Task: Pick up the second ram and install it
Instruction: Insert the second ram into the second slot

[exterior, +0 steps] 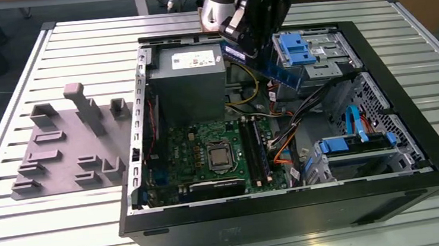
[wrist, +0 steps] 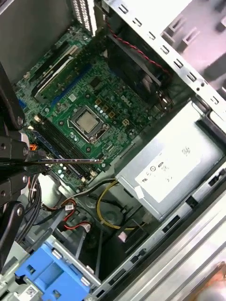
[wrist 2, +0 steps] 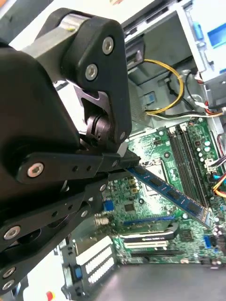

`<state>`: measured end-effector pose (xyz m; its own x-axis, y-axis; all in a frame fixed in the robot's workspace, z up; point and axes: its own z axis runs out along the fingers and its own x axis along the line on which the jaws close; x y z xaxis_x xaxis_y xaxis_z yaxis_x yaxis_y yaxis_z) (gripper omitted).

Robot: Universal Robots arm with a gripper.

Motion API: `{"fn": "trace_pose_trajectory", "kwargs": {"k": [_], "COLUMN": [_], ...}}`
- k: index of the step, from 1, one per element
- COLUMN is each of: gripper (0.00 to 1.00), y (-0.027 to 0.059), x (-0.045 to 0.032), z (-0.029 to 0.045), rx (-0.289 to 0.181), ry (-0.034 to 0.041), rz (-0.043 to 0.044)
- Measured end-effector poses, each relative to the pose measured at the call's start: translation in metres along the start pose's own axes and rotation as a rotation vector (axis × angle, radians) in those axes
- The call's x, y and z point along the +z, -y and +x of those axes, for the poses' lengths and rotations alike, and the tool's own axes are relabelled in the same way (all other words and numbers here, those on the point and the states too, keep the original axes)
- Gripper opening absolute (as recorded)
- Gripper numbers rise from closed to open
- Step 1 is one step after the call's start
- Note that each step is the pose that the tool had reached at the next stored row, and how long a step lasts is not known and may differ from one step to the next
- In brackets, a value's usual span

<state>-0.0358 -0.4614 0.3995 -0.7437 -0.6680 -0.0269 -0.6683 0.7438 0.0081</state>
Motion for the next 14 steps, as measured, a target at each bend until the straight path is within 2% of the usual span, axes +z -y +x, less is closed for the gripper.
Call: {"fn": "trace_pose_trajectory", "kwargs": {"k": [14], "gripper": [0.14], "y": [0.0], "x": [0.0027], "z": [0.0001], "rx": [0.256], "ry": [0.002], "rz": [0.0069]}}
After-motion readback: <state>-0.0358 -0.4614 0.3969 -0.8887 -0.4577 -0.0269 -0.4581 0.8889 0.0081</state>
